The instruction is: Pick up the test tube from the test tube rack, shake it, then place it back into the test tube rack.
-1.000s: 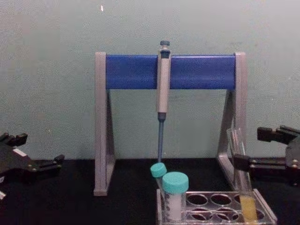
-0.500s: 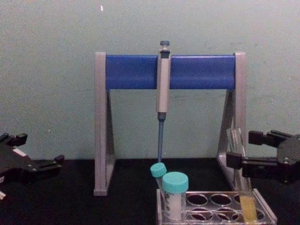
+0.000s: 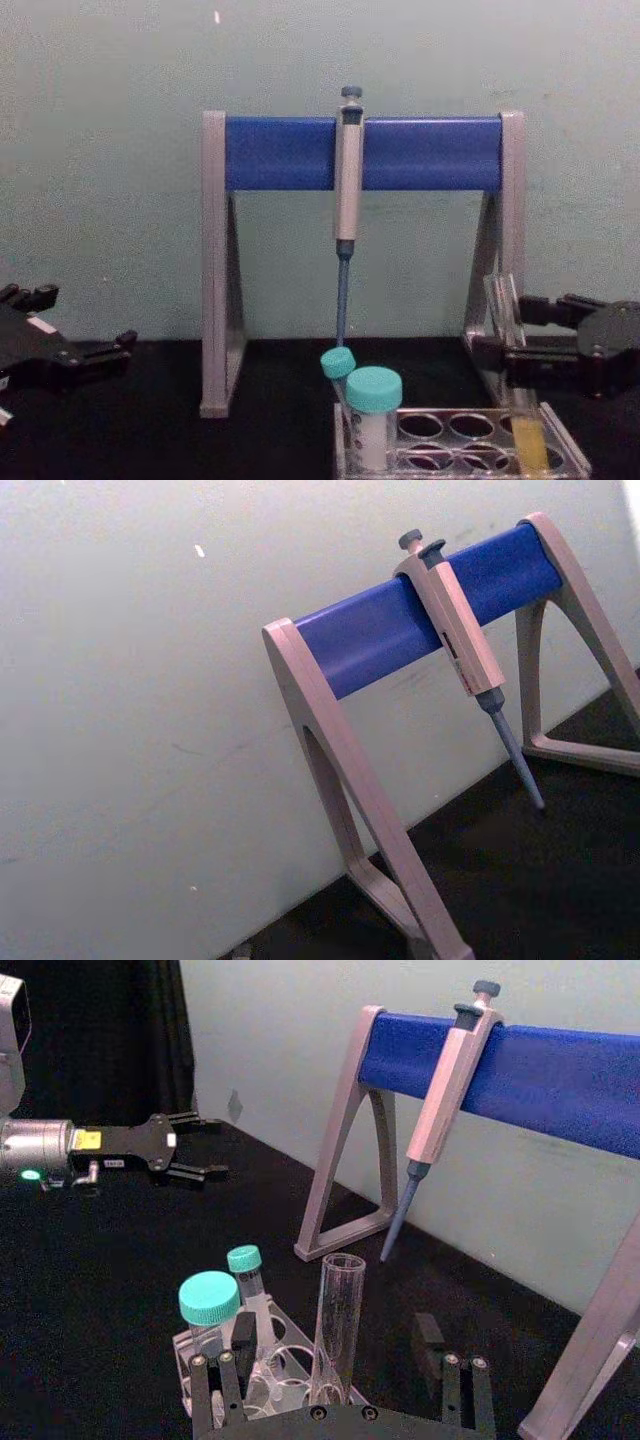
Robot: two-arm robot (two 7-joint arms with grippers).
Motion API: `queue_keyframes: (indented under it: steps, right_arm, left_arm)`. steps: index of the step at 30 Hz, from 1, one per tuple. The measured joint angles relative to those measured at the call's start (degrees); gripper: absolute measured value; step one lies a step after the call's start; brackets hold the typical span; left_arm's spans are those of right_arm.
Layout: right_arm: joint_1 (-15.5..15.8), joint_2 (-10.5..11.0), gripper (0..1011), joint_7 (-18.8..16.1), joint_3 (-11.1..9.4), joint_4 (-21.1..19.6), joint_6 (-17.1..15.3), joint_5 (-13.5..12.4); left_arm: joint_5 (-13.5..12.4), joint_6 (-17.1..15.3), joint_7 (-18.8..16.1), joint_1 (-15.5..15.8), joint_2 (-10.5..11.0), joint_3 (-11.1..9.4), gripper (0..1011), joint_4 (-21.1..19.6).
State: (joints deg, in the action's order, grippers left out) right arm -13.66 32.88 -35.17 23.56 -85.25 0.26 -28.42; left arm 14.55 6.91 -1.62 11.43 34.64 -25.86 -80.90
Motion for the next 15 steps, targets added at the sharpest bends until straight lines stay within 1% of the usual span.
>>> queue_keyframes:
  steps: [10,15]
  right_arm:
    - [-1.8,0.5,1000,-0.7,1.3,0.8,-2.0,-0.2]
    - [-2.5,0.6,1000,-0.8,1.7,1.3,-2.4,-0.3]
  left_arm:
    - [0.0,0.0,0.0,0.0,0.0,0.0,1001,0.0]
    - [0.0,0.0,0.0,0.0,0.0,0.0,1001,0.0]
